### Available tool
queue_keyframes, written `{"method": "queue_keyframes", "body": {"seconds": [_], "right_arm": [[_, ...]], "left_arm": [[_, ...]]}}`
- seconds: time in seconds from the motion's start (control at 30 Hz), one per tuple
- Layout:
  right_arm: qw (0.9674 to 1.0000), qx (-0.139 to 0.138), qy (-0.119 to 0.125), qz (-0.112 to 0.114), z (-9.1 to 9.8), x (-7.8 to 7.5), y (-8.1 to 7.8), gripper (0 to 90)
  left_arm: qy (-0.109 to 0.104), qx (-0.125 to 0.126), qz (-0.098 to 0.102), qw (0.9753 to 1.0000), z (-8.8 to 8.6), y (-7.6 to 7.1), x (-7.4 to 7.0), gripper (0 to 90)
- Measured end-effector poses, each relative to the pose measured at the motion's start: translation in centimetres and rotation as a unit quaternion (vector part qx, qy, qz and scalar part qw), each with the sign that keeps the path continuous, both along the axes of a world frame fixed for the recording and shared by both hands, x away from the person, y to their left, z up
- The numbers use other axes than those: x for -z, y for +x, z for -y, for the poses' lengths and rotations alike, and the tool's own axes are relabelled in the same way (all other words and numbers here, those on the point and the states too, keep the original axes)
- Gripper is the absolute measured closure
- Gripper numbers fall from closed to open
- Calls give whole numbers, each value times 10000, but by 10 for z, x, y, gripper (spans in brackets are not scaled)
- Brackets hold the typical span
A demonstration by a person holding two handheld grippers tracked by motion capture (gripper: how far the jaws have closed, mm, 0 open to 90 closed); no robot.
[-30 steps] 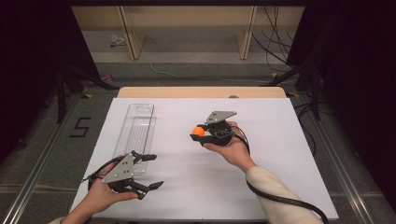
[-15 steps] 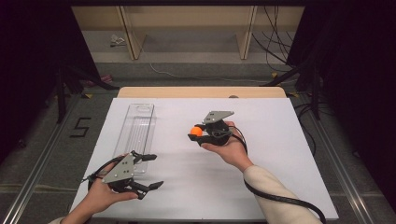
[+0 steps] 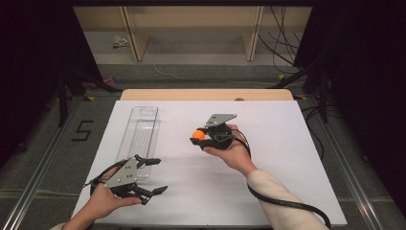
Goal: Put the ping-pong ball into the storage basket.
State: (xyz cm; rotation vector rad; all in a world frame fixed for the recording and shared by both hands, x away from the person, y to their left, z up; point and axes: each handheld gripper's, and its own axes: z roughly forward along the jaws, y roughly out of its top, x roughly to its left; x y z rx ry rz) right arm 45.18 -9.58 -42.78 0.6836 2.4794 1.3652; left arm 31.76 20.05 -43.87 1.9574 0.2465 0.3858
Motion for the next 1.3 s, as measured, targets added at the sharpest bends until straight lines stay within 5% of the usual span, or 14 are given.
{"method": "queue_keyframes", "body": {"seconds": [1.3], "right_arm": [[9999, -67, 93, -5, -20, -1, 2, 515]], "left_arm": [[2, 14, 1, 10000, 0, 0, 0, 168]]}}
